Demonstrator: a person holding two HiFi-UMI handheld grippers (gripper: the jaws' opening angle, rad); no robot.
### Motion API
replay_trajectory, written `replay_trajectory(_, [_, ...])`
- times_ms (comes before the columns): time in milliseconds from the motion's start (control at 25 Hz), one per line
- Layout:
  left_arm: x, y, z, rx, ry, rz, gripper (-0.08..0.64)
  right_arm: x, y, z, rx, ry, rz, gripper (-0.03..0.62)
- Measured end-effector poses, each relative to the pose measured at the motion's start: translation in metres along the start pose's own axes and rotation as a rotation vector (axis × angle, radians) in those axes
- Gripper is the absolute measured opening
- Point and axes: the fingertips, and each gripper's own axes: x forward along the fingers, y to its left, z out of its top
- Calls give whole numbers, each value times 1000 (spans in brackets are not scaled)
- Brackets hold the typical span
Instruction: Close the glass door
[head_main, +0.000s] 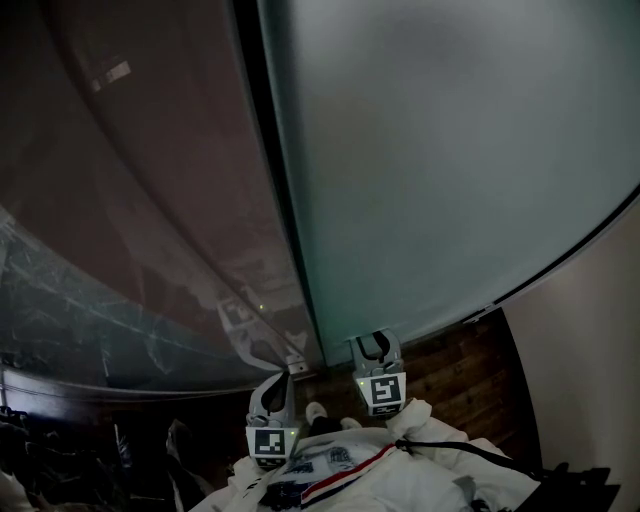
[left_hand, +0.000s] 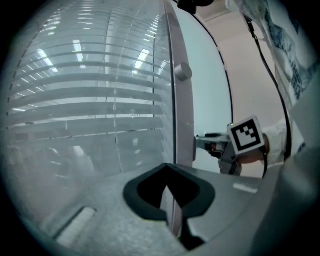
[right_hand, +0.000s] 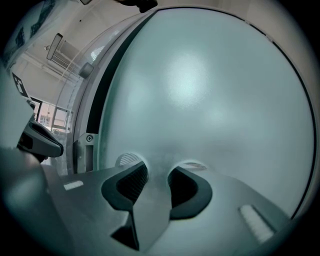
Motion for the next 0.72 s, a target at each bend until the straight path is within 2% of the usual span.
replay_trajectory(400, [0,-3,-2,7,7,-3,2,-3,0,0,-12,1,2,132])
replay_trajectory(720, [-11,6,-1,-7,7,41,2,4,4,0,-7,5,3,132])
